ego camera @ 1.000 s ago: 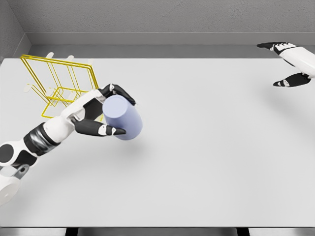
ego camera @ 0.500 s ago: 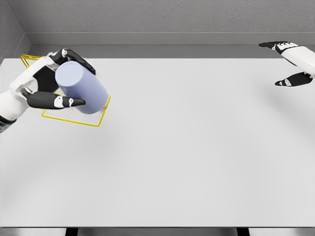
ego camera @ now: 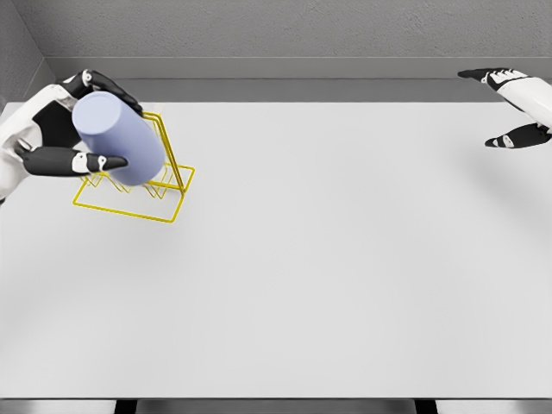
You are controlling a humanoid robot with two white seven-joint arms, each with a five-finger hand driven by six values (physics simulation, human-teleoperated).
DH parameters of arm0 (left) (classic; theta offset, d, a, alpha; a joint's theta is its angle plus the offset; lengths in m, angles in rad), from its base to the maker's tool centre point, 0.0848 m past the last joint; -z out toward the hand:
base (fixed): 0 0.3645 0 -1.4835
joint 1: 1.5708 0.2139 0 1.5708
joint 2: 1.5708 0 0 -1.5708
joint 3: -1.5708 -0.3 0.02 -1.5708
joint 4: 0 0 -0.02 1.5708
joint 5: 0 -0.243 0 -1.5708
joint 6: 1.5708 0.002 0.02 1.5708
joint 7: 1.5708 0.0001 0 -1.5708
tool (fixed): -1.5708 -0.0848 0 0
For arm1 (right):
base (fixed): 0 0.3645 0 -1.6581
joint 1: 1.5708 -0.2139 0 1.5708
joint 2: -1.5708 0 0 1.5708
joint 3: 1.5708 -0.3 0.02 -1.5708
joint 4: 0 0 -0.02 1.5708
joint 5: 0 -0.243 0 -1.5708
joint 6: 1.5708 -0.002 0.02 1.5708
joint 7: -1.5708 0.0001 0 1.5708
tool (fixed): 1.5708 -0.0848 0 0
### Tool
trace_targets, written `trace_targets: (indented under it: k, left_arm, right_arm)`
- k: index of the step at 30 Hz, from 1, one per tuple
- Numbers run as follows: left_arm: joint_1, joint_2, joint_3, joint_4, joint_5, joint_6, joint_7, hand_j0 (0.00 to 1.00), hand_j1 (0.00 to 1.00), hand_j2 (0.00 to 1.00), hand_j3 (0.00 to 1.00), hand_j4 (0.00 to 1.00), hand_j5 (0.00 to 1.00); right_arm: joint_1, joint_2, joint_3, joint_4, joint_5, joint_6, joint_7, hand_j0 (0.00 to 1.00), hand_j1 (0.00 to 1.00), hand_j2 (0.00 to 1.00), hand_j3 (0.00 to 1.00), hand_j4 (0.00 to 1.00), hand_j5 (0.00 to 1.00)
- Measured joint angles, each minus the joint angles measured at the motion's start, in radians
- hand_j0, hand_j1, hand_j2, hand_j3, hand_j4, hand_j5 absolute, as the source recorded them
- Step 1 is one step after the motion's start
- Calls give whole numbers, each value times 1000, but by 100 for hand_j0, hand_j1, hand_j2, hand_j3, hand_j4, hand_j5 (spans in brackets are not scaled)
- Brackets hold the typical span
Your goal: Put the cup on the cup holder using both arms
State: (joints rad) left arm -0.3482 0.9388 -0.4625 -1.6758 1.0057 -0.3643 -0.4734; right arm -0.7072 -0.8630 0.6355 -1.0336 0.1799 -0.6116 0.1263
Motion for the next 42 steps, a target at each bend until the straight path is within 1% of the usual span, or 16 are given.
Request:
trace_targets:
  k: [5, 10, 18, 24, 38, 42]
  left_arm:
    - [3, -4, -6, 19, -3, 2, 0, 36, 36, 36, 36, 36, 36]
    - [0, -6, -5, 54, -4, 7, 0, 36, 36, 36, 36, 36, 36]
    - [0, -7, -2, 99, -3, 19, 0, 36, 36, 36, 36, 36, 36]
    - [2, -17, -7, 116, -6, 22, 0, 36, 36, 36, 36, 36, 36]
    - [6, -20, -9, 127, -7, 22, -1, 36, 36, 36, 36, 36, 36]
    - [-11, -22, -3, 130, -7, 37, -1, 36, 36, 36, 36, 36, 36]
  right_arm:
    - [0, 8, -11, 43, 0, 0, 0, 100, 100, 100, 100, 100, 100]
    - [0, 12, -19, 59, 0, 0, 0, 100, 100, 100, 100, 100, 100]
    - [2, 14, -14, 62, 1, 0, 0, 100, 100, 100, 100, 100, 100]
    - [2, 15, -12, 62, 1, 0, 0, 100, 100, 100, 100, 100, 100]
    - [2, 14, -11, 62, 1, 0, -1, 100, 100, 100, 100, 100, 100]
    - [2, 13, -13, 62, 1, 0, -1, 100, 100, 100, 100, 100, 100]
